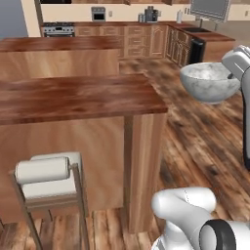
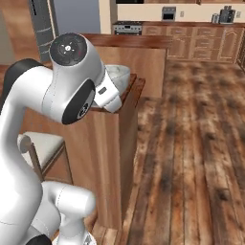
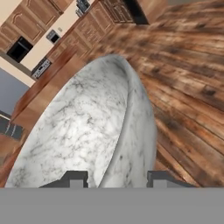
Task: Pick up the bowls from the cabinet and place each bowl in front of a stool on the dining counter.
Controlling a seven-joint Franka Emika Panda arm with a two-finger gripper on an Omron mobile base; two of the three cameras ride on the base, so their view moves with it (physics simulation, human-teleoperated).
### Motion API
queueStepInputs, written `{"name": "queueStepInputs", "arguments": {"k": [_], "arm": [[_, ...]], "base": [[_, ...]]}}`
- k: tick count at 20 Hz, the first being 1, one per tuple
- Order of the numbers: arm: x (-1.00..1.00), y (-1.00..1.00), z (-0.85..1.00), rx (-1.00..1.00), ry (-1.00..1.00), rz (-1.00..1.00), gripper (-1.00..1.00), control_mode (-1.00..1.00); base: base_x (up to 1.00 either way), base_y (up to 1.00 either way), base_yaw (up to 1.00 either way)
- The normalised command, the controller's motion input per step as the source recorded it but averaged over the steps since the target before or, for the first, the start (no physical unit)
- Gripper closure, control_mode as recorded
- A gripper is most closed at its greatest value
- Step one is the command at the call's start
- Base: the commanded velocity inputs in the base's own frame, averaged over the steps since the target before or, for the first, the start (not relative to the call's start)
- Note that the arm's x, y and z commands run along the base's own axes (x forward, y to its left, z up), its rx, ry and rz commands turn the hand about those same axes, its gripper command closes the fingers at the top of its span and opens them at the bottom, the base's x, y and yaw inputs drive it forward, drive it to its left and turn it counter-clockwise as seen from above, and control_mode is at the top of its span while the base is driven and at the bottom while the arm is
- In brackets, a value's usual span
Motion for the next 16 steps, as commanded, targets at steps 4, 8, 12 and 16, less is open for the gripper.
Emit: {"name": "queueStepInputs", "arguments": {"k": [4, 8, 12, 16], "arm": [[0.0, 0.0, 0.0, 0.0, 0.0, 0.0, 1.0, 1.0], [0.0, 0.0, 0.0, 0.0, 0.0, 0.0, 1.0, 1.0], [0.0, 0.0, 0.0, 0.0, 0.0, 0.0, 1.0, 1.0], [0.0, 0.0, 0.0, 0.0, 0.0, 0.0, 1.0, 1.0]], "base": [[-0.29, 0.85, -0.1], [-0.33, 0.85, -0.1], [-0.36, 0.84, -0.1], [-0.35, 0.88, -0.1]]}}
